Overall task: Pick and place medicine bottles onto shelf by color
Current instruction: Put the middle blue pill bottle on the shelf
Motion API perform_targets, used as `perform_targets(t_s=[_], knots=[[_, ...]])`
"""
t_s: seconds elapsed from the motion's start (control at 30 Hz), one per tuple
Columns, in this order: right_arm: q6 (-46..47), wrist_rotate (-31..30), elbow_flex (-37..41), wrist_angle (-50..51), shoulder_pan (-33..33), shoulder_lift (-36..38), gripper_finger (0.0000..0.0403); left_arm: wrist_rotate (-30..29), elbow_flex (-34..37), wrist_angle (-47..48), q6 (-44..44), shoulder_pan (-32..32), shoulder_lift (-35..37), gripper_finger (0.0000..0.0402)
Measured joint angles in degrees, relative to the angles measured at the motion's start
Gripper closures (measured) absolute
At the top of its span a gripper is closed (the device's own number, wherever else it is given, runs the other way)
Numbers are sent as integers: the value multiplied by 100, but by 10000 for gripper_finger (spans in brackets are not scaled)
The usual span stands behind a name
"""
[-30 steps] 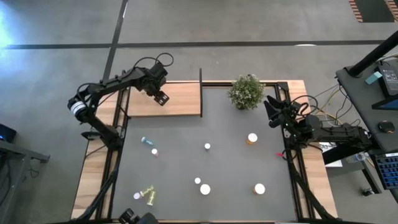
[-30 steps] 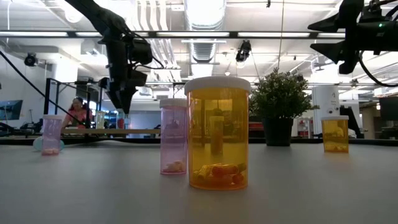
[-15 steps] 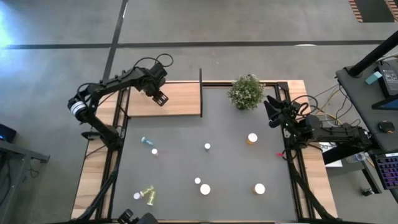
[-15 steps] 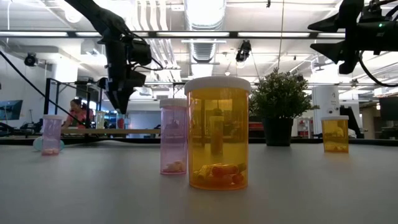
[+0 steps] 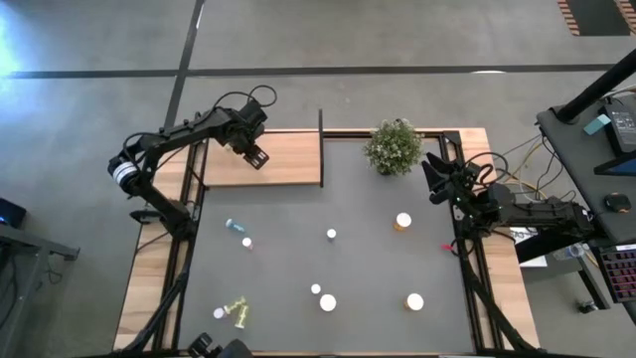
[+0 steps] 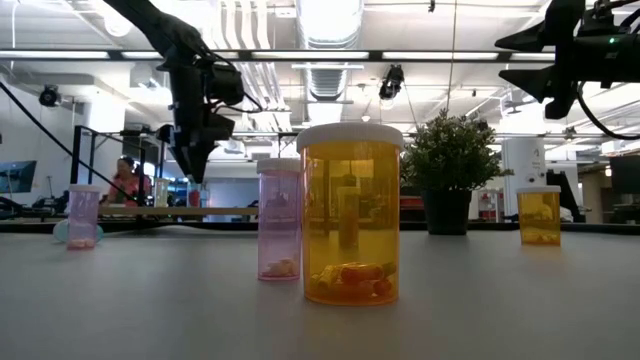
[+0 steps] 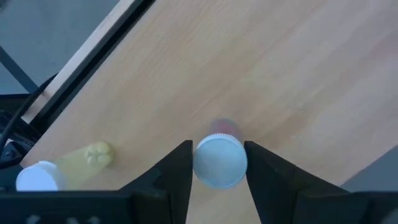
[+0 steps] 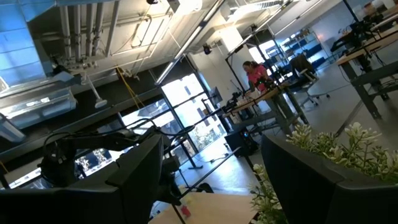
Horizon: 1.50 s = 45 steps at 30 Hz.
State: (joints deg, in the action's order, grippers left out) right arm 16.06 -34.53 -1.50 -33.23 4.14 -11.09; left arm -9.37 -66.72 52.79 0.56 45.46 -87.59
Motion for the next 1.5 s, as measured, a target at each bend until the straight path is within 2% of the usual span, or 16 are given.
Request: perform_targets(t_s=[0.7,1.5], knots=[[0,-2,0,-2,2,0,142,-123,0,-494,-284,741,7,277],[2,-2,0,-1,2,0,142,-118,48,-624,-297,784,-9,277]])
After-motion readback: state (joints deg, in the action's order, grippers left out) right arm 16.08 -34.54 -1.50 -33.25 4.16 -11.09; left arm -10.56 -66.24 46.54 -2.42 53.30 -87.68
